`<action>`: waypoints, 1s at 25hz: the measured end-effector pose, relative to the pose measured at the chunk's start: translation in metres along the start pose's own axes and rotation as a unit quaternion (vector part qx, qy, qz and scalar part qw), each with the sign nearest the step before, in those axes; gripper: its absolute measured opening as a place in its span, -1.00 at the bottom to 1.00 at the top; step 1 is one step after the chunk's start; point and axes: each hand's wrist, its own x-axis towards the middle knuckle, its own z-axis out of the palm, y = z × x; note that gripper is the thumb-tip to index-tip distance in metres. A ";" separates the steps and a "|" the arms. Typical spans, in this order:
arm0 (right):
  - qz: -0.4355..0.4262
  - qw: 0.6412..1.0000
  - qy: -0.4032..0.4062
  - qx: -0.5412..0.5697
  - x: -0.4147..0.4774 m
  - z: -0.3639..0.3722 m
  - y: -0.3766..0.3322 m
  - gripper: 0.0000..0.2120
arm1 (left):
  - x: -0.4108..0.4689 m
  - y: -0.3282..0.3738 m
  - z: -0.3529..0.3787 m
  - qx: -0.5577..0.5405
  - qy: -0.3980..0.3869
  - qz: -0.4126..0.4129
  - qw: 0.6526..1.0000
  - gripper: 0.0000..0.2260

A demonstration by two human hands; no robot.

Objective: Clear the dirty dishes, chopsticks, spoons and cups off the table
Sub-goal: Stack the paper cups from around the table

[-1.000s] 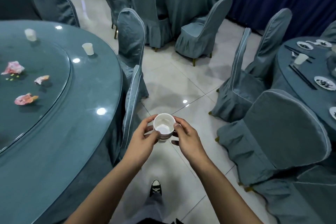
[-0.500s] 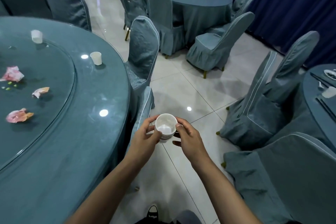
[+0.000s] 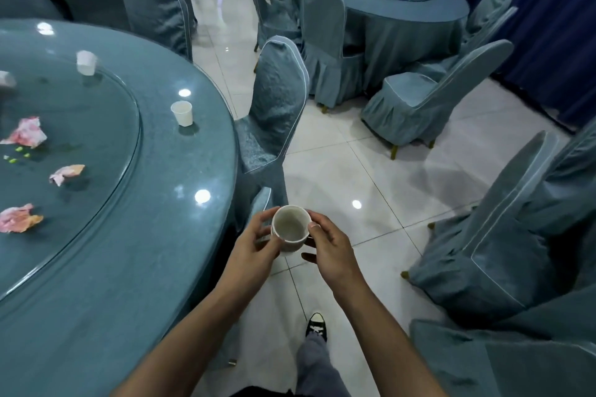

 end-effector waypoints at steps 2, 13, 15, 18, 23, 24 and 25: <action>-0.001 1.000 -0.021 -0.004 0.033 -0.012 -0.006 -0.74 | 0.026 0.002 0.014 -0.004 0.021 -0.007 1.000 -0.66; -0.012 0.992 -0.123 -0.029 0.221 -0.080 -0.048 -0.69 | 0.178 0.028 0.093 -0.027 0.129 0.002 0.991 -0.66; -0.010 0.989 -0.141 -0.034 0.243 -0.079 -0.053 -0.67 | 0.194 0.033 0.095 -0.037 0.144 0.003 0.989 -0.66; -0.014 0.985 -0.167 -0.045 0.281 -0.073 -0.060 -0.61 | 0.223 0.037 0.092 -0.032 0.167 0.002 0.985 -0.64; -0.028 0.976 -0.207 -0.068 0.341 -0.046 -0.063 -0.72 | 0.272 0.037 0.076 -0.033 0.212 -0.006 0.977 -0.59; -0.028 0.974 -0.213 -0.067 0.354 -0.038 -0.067 -0.75 | 0.283 0.037 0.071 -0.036 0.222 -0.006 0.974 -0.60; -0.030 0.973 -0.220 -0.067 0.366 -0.032 -0.069 -0.74 | 0.293 0.037 0.066 -0.040 0.232 -0.007 0.972 -0.62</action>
